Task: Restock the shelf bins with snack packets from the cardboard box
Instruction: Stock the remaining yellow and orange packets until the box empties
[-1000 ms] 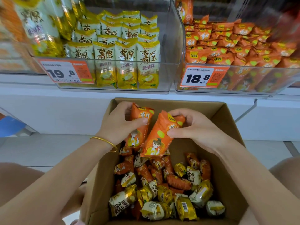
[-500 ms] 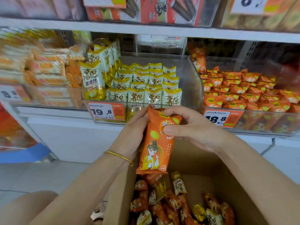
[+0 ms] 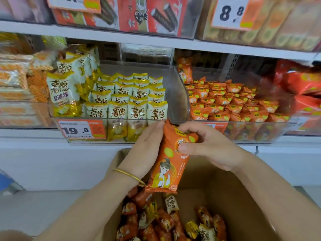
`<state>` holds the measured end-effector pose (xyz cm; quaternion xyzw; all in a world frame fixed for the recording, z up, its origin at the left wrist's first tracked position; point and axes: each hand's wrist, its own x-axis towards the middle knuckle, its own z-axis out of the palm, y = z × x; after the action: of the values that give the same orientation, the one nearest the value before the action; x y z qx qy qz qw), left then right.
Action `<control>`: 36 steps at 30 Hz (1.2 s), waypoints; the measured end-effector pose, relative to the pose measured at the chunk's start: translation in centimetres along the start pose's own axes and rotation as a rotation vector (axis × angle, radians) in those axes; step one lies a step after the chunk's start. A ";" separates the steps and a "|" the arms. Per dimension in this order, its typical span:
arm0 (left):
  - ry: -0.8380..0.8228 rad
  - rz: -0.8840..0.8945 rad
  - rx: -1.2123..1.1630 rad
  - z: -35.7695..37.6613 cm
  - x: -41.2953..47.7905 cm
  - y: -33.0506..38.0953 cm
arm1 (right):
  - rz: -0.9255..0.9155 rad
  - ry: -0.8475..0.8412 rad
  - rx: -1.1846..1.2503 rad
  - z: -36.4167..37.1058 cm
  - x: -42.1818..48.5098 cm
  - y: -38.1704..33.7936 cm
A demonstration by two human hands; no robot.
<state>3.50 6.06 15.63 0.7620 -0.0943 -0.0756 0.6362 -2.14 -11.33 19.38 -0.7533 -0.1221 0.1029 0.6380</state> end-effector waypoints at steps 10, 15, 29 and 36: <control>0.109 0.527 0.541 6.3 4.1 7.3 | -0.274 0.413 0.050 -10.8 -1.4 -4.0; 0.129 0.472 0.676 6.9 8.9 8.2 | -0.298 0.542 -0.099 -14.8 4.4 -4.1; 0.049 0.452 0.675 7.5 11.5 5.6 | -0.145 0.348 -0.353 -17.0 15.0 -2.9; 0.052 0.454 0.747 7.6 11.3 5.7 | -0.144 0.416 -0.125 -16.7 15.9 -1.7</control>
<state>12.42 -4.92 19.93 0.9015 -0.2641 0.1247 0.3194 18.09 -21.71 23.80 -0.7858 -0.0475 -0.1083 0.6071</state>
